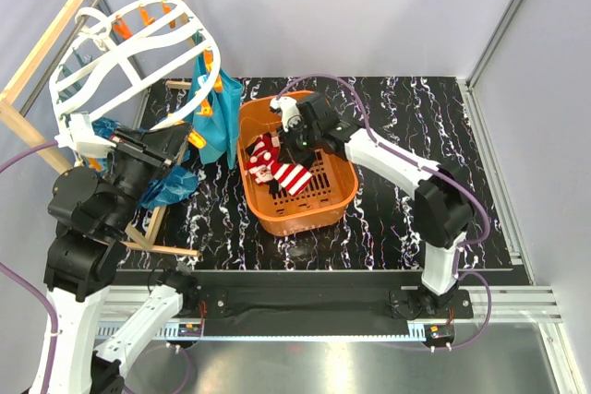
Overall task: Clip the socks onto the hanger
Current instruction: Pick up the sock from the bin, then clamp the sock onto the hanger.
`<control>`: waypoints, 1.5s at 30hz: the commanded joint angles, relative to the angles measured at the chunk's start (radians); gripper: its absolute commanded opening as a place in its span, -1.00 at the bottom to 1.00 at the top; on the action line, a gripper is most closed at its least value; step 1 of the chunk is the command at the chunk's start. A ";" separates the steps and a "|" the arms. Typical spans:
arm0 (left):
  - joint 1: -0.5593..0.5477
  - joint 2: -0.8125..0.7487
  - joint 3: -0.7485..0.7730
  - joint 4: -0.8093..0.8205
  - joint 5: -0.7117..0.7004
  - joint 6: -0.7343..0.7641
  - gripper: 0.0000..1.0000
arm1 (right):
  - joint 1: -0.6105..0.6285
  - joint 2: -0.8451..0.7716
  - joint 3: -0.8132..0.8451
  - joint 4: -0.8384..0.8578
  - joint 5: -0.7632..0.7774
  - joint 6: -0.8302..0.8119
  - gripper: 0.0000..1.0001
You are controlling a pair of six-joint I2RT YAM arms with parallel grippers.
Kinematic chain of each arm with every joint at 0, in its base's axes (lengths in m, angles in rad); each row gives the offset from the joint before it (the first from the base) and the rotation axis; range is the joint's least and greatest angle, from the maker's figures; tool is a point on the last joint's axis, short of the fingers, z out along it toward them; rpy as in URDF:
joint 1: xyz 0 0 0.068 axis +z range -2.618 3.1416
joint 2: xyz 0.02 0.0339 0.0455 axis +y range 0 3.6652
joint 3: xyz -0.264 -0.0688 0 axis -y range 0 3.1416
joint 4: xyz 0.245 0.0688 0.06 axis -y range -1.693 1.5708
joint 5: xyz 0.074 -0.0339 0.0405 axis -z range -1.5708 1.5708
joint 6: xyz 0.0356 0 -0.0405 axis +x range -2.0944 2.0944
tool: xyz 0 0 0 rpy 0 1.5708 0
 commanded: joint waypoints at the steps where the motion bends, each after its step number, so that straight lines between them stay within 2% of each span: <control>1: -0.006 -0.008 0.041 -0.008 0.076 0.010 -1.00 | 0.004 -0.140 -0.026 0.095 -0.116 0.012 -1.00; 6: -0.006 -0.012 0.046 -0.008 0.076 0.011 -1.00 | 0.006 -0.364 -0.112 0.114 -0.310 0.142 -1.00; 12: -0.004 -0.019 0.020 0.018 0.090 -0.001 -1.00 | 0.087 -0.477 -0.101 0.021 -0.418 0.270 -1.00; 16: -0.006 -0.016 -0.008 0.052 0.109 -0.004 -1.00 | 0.155 -0.463 -0.060 0.030 -0.458 0.404 -1.00; 20: -0.006 -0.022 -0.014 0.058 0.116 0.002 -1.00 | 0.161 -0.437 -0.019 0.087 -0.496 0.636 -1.00; 27: -0.006 -0.025 -0.025 0.057 0.118 0.002 -1.00 | 0.164 -0.325 0.147 0.078 -0.530 0.783 -1.00; 33: -0.004 -0.026 -0.025 0.051 0.116 0.001 -1.00 | 0.178 -0.212 0.291 -0.002 -0.496 0.790 -1.00; 37: -0.004 -0.026 -0.020 0.037 0.109 0.001 -1.00 | 0.190 -0.167 0.398 -0.094 -0.423 0.736 -1.00; 45: -0.006 -0.026 -0.005 0.012 0.099 0.005 -1.00 | 0.195 -0.112 0.485 -0.119 -0.406 0.738 -1.00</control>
